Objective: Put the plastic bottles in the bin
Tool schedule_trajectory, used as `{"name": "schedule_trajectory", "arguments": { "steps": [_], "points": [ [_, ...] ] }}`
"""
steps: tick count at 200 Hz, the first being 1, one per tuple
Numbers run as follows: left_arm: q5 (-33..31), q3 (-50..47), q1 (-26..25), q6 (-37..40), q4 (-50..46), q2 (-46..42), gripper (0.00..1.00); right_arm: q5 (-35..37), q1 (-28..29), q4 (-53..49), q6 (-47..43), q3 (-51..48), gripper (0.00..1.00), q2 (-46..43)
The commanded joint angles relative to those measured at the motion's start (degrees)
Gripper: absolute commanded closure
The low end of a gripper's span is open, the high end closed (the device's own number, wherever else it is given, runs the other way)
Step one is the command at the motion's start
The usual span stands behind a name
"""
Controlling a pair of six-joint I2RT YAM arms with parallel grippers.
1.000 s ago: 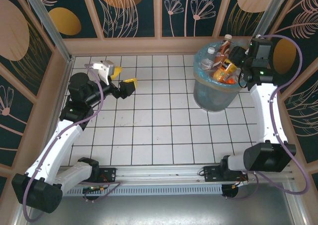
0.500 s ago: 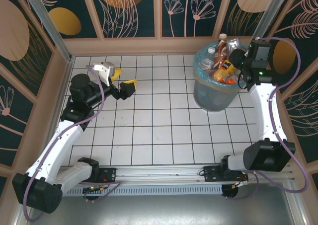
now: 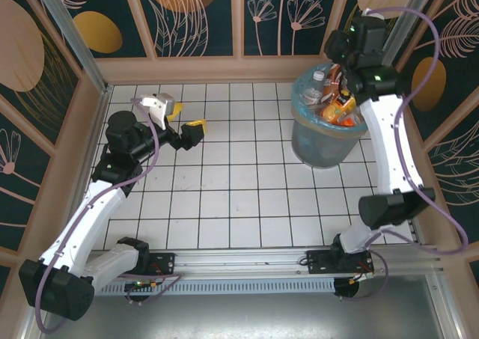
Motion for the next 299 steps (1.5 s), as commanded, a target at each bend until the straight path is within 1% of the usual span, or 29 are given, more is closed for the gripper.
{"name": "schedule_trajectory", "arguments": {
  "steps": [1, 12, 21, 34, 47, 61, 87, 102, 110, 122, 140, 151, 158, 172, 188, 210, 221, 230, 247, 260, 282, 299],
  "points": [
    [-1.76, -0.65, -0.14, 1.85, 0.28, 0.41, 0.02, 10.09, 0.20, -4.19, -1.87, 3.58, 0.47, 6.55],
    [-2.14, -0.73, -0.19, 2.07, 0.11, 0.50, 0.01, 11.24, 0.15, -4.42, -1.83, 4.53, 0.47, 8.23],
    [-2.72, -0.83, -0.15, 2.07, 0.10, 0.50, 0.01, 10.50, 0.10, -4.30, -1.17, 4.24, 0.47, 8.70],
    [-4.43, -0.83, -0.17, 1.61, 0.03, 0.57, 0.02, 7.04, 0.12, -3.14, -0.15, 2.79, 0.48, 8.29],
    [-8.55, -0.52, -0.19, 0.47, -0.15, 0.52, 0.01, 3.29, 0.52, -1.38, 0.40, 1.37, 0.49, 7.13],
    [-15.73, 0.03, -0.16, -1.46, -0.61, 0.67, 0.01, 2.12, 1.99, -0.11, 0.03, 1.29, 0.49, 5.85],
    [-33.92, 0.85, -0.09, -4.36, -2.26, 0.76, 0.01, 3.23, 6.60, 2.39, -2.69, 1.43, 0.46, 2.61],
    [-42.04, -0.17, -0.10, -4.83, -1.85, 0.05, 0.01, 3.58, 9.61, 5.49, -5.25, -1.44, 0.46, -1.32],
    [-45.51, -1.70, -0.10, -4.57, -0.40, -0.71, 0.01, 3.40, 10.84, 8.50, -6.71, -5.68, 0.46, -4.60],
    [-50.59, -5.68, -0.11, -4.06, 3.65, -2.33, 0.01, 3.00, 12.03, 15.71, -8.53, -16.02, 0.45, -11.67],
    [-57.91, -12.98, -0.09, -2.67, 10.58, -4.39, 0.02, 0.41, 12.33, 31.70, -10.77, -38.47, 0.44, -26.19],
    [-61.10, -17.22, -0.04, -1.88, 14.30, -5.32, 0.01, -0.60, 12.33, 42.19, -12.58, -51.90, 0.44, -35.62],
    [-62.92, -19.70, -0.10, -1.35, 16.72, -5.79, 0.01, -1.22, 12.33, 47.17, -13.63, -58.75, 0.44, -41.10],
    [-65.54, -25.17, 0.02, -0.33, 21.38, -6.97, 0.01, -2.60, 12.33, 52.27, -15.50, -69.07, 0.43, -49.71],
    [-67.53, -31.90, 0.04, 1.81, 29.04, -8.98, 0.01, -3.63, 12.49, 49.93, -17.38, -75.54, 0.40, -56.46],
    [-68.81, -38.93, -0.01, 5.73, 36.82, -11.59, 0.02, -3.18, 12.42, 45.60, -18.97, -82.30, 0.34, -61.57],
    [-70.27, -41.42, -0.02, 7.02, 39.80, -11.85, 0.01, -3.01, 12.44, 46.43, -20.20, -87.21, 0.31, -63.68],
    [-70.62, -43.04, 0.07, 8.33, 41.89, -11.30, 0.02, -2.41, 12.42, 49.29, -21.10, -92.08, 0.30, -65.19],
    [-70.66, -45.40, 0.56, 8.80, 45.75, -8.47, 0.01, -1.62, 12.35, 56.97, -23.11, -100.60, 0.29, -66.15],
    [-69.69, -46.14, 1.05, 8.54, 47.89, -5.40, 0.01, -0.34, 12.29, 64.07, -23.29, -105.95, 0.25, -65.72],
    [-67.78, -46.61, 2.13, 8.66, 51.78, -0.71, 0.01, 1.32, 11.80, 72.70, -22.83, -110.77, 0.25, -63.05],
    [-64.92, -47.06, 4.41, 8.20, 55.62, 2.44, 0.01, 4.22, 10.36, 77.47, -22.72, -112.95, 0.22, -60.03]
  ]
}}
